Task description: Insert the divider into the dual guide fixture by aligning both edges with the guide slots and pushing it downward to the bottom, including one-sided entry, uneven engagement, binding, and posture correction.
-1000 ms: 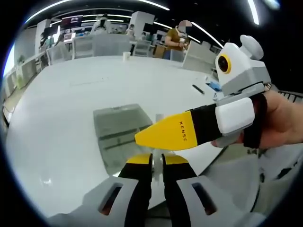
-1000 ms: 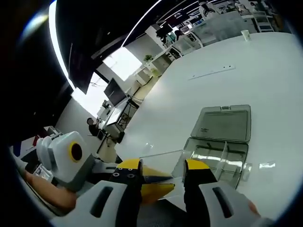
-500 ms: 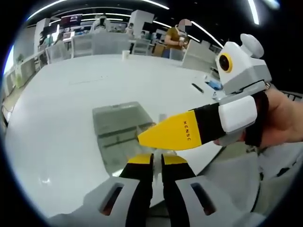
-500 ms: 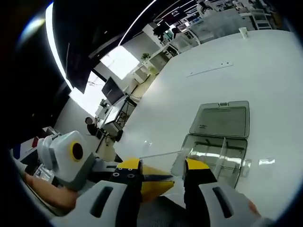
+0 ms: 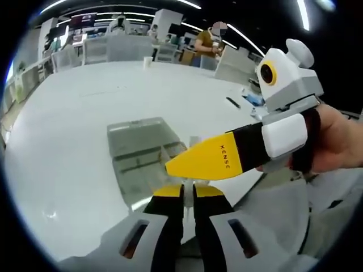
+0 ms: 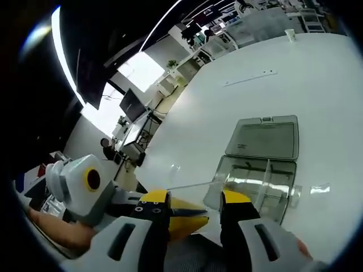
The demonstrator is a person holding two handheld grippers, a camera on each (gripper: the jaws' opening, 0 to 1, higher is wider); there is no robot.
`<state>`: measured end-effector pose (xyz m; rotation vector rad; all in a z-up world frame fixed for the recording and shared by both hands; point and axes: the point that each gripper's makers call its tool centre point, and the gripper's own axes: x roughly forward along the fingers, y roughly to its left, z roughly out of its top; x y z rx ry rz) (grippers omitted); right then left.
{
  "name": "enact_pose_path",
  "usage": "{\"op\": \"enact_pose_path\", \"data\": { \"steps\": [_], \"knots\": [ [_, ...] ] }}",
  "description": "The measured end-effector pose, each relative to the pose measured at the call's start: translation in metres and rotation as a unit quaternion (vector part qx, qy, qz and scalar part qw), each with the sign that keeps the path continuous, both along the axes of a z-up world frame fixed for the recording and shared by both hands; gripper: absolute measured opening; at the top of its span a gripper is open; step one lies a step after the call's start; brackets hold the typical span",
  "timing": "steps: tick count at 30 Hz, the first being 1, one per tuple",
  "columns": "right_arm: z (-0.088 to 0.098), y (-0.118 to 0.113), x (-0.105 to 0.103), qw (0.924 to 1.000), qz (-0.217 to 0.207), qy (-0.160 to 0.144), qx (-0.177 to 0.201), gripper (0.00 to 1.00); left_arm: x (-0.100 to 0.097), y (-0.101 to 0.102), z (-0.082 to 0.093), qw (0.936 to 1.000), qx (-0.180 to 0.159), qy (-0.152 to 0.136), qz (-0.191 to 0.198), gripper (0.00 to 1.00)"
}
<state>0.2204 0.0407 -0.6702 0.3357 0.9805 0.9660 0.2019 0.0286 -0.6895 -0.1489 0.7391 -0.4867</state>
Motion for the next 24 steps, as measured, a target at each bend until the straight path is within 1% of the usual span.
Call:
{"op": "enact_pose_path", "data": {
  "steps": [6, 11, 15, 21, 24],
  "knots": [
    [0.001, 0.000, -0.001, 1.0000, 0.005, -0.001, 0.003, 0.32, 0.000, 0.002, 0.000, 1.0000, -0.003, -0.004, -0.004, 0.02],
    [0.002, 0.000, -0.004, 0.9995, 0.027, -0.018, 0.000, 0.31, 0.000, 0.002, 0.002, 0.9999, -0.010, -0.002, -0.010, 0.02],
    [0.004, 0.000, -0.005, 0.9990, 0.041, -0.020, 0.001, 0.31, 0.000, 0.004, 0.003, 0.9999, -0.014, -0.003, -0.010, 0.01],
    [0.007, -0.003, -0.006, 0.9985, 0.050, -0.022, 0.006, 0.38, 0.001, 0.014, 0.003, 0.9998, -0.017, -0.004, -0.003, 0.01],
    [0.009, -0.005, -0.006, 0.9982, 0.053, -0.026, 0.009, 0.39, 0.001, 0.017, 0.004, 0.9997, -0.024, -0.003, -0.002, 0.01]
  ]
}}
